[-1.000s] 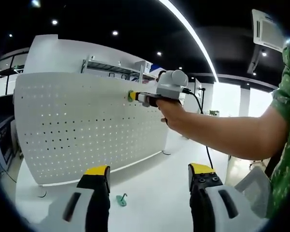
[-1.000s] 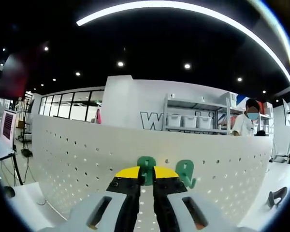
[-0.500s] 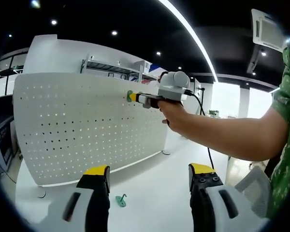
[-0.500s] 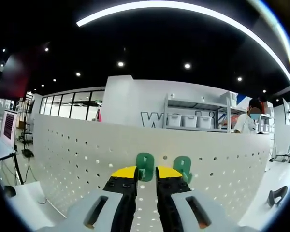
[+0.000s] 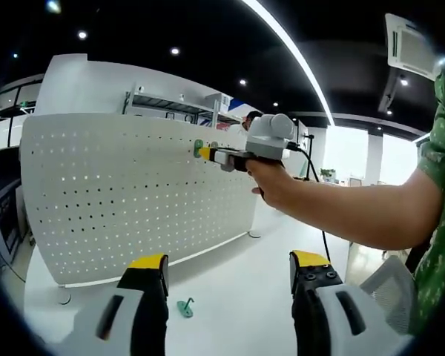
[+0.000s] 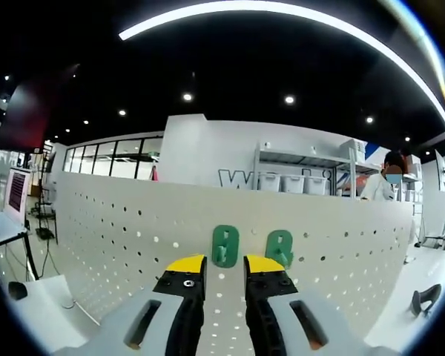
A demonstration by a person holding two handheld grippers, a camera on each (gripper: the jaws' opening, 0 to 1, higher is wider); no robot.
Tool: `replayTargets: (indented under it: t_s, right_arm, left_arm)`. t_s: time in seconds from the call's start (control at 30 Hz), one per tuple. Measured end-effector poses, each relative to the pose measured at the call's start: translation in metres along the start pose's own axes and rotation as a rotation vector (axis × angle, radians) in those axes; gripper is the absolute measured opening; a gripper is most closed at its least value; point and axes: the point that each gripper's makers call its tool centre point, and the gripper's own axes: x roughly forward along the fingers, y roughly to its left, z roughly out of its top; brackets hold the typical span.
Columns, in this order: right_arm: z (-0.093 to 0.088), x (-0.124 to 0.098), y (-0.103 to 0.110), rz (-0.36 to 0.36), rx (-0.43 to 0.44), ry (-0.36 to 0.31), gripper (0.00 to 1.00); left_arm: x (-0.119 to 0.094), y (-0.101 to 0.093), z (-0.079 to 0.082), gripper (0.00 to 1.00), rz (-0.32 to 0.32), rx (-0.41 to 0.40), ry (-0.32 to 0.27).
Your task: Insert the hook assembly into the mounting plate slot until the hook locks in place.
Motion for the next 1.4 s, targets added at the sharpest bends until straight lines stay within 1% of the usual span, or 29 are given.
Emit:
replayTargets:
  t_s: [0.3, 0.7, 1.0, 1.4]
  right_arm:
    - [0.0, -0.009, -0.002, 0.005, -0.002, -0.003, 0.2]
    - [-0.015, -0.029, -0.001, 0.019, -0.014, 0.022, 0.2]
    - [-0.032, -0.052, 0.006, 0.042, -0.02, 0.052, 0.2]
    - [-0.063, -0.082, 0.027, 0.101, -0.03, 0.117, 0.2]
  left_arm:
    - [-0.001, -0.002, 0.002, 0.68, -0.001, 0.004, -0.001]
    - [-0.004, -0.002, 0.001, 0.68, 0.006, 0.006, 0.0]
    - [-0.006, -0.001, 0.0, 0.68, 0.014, 0.009, 0.004]
    - [-0.007, -0.001, -0.004, 0.68, 0.02, 0.009, 0.013]
